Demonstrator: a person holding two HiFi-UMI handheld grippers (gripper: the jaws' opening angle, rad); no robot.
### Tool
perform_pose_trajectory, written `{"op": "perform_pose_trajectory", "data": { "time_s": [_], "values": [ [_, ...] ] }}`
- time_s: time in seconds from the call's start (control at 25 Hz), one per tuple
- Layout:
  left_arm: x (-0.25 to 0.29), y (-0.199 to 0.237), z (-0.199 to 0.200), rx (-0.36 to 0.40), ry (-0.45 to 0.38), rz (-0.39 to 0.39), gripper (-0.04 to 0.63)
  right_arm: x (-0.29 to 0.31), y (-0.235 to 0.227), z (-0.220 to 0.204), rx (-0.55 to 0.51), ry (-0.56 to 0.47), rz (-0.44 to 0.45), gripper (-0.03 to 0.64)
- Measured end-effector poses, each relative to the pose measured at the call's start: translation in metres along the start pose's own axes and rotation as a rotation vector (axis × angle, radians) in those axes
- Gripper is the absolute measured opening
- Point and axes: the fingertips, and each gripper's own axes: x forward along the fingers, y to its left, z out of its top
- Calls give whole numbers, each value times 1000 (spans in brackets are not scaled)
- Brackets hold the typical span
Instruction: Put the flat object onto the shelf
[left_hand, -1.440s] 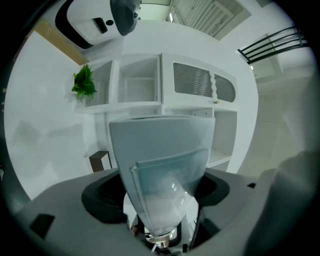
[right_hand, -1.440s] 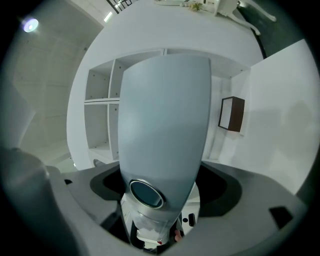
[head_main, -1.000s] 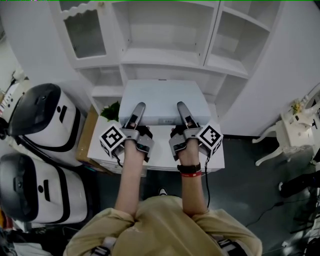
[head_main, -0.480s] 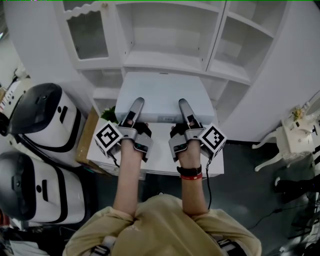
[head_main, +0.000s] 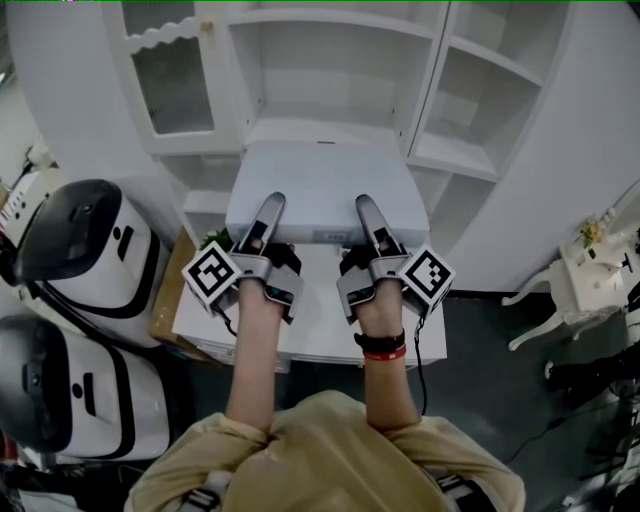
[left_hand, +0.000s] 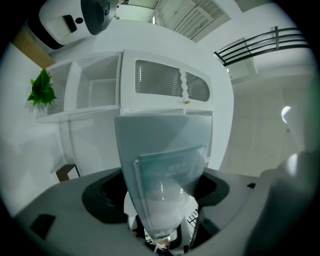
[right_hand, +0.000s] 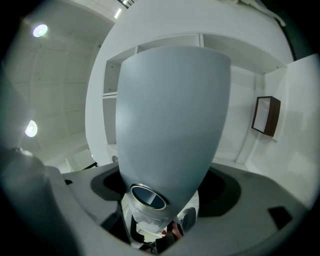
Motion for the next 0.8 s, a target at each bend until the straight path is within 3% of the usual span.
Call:
{"op": "perform_pose_trajectory", "data": {
  "time_s": [0.8],
  "values": [
    [13, -2, 7, 21, -15, -54, 365, 11, 3, 6, -9, -15, 49, 396]
  ]
}}
